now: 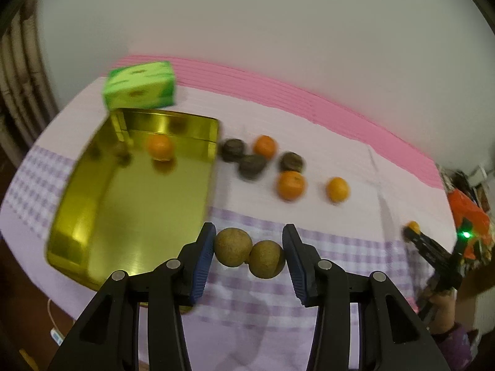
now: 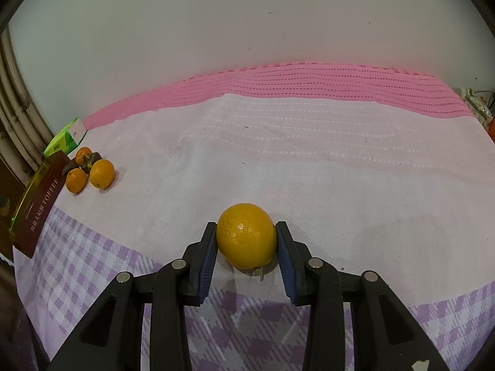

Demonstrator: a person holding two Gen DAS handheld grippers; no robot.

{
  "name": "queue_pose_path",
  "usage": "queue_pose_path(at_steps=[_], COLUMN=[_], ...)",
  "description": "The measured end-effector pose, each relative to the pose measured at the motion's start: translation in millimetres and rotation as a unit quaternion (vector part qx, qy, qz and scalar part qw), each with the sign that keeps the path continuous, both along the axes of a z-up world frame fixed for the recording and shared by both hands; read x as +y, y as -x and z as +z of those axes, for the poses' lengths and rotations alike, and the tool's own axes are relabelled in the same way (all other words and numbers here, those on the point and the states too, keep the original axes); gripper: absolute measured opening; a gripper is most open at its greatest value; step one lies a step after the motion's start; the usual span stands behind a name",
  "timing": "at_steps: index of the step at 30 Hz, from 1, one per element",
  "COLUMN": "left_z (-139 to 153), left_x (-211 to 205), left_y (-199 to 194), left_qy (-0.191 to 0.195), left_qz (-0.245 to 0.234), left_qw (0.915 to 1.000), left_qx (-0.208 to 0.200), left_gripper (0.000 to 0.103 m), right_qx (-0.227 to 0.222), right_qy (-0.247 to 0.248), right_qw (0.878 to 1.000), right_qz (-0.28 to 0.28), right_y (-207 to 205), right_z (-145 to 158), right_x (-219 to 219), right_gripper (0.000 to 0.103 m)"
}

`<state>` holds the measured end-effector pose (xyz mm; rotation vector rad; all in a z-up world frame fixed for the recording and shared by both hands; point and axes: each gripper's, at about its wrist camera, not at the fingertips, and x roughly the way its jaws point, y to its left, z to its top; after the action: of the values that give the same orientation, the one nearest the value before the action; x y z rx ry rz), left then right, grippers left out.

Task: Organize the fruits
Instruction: 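Carry the two brown fruits into the tin and open the left gripper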

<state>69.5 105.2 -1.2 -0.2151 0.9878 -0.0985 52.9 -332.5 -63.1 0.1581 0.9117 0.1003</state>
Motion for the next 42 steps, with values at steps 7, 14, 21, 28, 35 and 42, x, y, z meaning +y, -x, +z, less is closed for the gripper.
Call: queue_pose_path(at_steps=[7, 14, 21, 28, 35, 42], left_z=[-10.3, -29.0, -37.5, -48.5, -57.5, -62.6], left_x=[46.4, 83.0, 97.4, 111.4, 119.8, 121.4], left_y=[-17.6, -49.3, -67.0, -81.2, -94.1, -102.9], left_qy=[-0.06, -0.087, -0.101, -0.111, -0.112, -0.123], left_qz=[0.031, 0.052, 0.056, 0.064, 0.066, 0.067], left_qw=[0.9977, 0.9947, 0.993, 0.9913, 0.9906, 0.9892], left_qx=[0.0, 0.019, 0.021, 0.031, 0.043, 0.044], left_gripper=[0.046, 0.046, 0.046, 0.046, 0.046, 0.046], right_qx=[0.001, 0.002, 0.003, 0.003, 0.004, 0.004], right_qy=[0.007, 0.012, 0.017, 0.02, 0.021, 0.024], right_qw=[1.0, 1.0, 1.0, 1.0, 1.0, 1.0], right_qz=[-0.001, -0.002, -0.002, -0.002, -0.002, -0.002], right_y=[1.2, 0.9, 1.1, 1.8, 1.8, 1.6], right_z=[0.0, -0.3, -0.8, -0.9, -1.1, -2.2], right_x=[2.2, 3.9, 5.2, 5.7, 5.4, 4.9], right_gripper=[0.035, 0.035, 0.035, 0.035, 0.035, 0.035])
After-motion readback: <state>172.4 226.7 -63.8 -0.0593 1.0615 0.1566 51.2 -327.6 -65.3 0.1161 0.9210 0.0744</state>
